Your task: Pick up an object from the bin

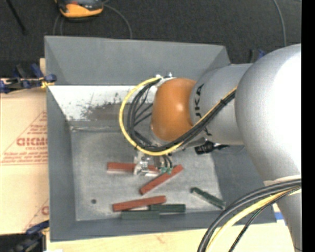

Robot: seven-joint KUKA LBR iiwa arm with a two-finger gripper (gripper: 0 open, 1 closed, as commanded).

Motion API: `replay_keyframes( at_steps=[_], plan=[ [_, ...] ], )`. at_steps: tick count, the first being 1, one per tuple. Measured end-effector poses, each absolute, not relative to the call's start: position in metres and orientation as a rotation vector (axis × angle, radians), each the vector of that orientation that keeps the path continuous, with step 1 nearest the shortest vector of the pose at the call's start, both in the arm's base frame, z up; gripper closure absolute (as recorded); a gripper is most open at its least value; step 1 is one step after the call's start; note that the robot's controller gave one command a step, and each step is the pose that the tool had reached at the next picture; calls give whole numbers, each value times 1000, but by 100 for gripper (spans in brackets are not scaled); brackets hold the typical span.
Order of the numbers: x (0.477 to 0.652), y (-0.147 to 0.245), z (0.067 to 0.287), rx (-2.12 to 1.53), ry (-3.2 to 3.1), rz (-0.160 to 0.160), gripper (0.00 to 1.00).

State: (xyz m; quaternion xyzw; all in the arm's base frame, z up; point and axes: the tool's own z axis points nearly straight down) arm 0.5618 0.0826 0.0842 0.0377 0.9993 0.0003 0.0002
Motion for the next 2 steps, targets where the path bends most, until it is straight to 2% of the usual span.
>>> replay_keyframes(
  at_steps=[1, 2],
  plan=[
    [562, 83, 83, 118, 3140, 0, 0],
    [562, 83, 84, 118, 3139, 1, 100]
  ],
)
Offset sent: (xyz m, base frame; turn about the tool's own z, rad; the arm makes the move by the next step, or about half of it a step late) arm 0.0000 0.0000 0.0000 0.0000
